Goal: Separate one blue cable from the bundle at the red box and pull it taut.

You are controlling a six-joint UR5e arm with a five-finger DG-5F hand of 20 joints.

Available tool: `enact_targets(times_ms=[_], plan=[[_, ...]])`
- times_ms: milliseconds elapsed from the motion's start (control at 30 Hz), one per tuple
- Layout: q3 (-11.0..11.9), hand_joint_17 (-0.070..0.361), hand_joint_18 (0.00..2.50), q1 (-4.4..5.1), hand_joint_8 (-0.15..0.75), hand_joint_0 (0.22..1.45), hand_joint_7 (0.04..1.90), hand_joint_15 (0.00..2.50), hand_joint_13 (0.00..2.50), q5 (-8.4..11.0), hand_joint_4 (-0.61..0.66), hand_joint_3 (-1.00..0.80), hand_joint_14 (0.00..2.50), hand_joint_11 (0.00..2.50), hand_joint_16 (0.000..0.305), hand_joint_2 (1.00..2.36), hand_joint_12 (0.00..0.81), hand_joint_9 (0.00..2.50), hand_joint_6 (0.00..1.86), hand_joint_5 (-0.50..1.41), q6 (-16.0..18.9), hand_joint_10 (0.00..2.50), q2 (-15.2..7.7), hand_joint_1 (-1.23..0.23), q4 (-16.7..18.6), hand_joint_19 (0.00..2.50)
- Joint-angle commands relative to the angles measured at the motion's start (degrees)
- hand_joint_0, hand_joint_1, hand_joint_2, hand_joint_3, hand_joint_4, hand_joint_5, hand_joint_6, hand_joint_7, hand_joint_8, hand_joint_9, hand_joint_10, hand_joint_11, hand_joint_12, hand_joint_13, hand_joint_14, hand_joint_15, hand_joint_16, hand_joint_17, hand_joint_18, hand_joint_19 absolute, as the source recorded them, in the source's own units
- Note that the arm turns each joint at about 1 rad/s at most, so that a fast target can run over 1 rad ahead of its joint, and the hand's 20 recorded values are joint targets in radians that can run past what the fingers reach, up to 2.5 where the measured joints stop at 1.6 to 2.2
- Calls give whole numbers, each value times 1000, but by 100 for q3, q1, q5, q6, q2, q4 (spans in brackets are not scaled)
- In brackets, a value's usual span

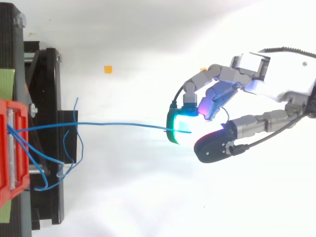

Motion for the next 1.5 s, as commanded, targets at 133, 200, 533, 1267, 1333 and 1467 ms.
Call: enact_targets(times_ms=[133,200,533,1267,1333,1467], plan=[[0,94,854,-2,296,658,1041,1420,1119,0,-242,-106,1,1119,42,1012,338,812,937,-112,-7,636,0,-878,0,913],[0,95,862,-2,297,659,1042,1421,1120,0,-241,-107,1,1115,42,1012,342,815,937,-112,-7,623,0,-879,0,911],[0,97,878,-2,294,657,1042,1417,1133,0,-240,-105,1,1124,43,1012,346,821,937,-112,-7,591,0,-878,0,897],[0,105,1055,-2,304,653,1084,1427,1237,0,-216,-59,5,1175,47,1010,356,982,932,-103,-7,508,0,-883,0,951],[0,107,1078,-2,313,654,1088,1425,1248,0,-212,-62,5,1168,48,1009,356,986,931,-102,-7,520,0,-887,-9,949],[0,109,1096,-2,315,654,1103,1431,1262,0,-206,-58,3,1169,48,1008,358,993,930,-100,-7,526,0,-889,-9,943]])
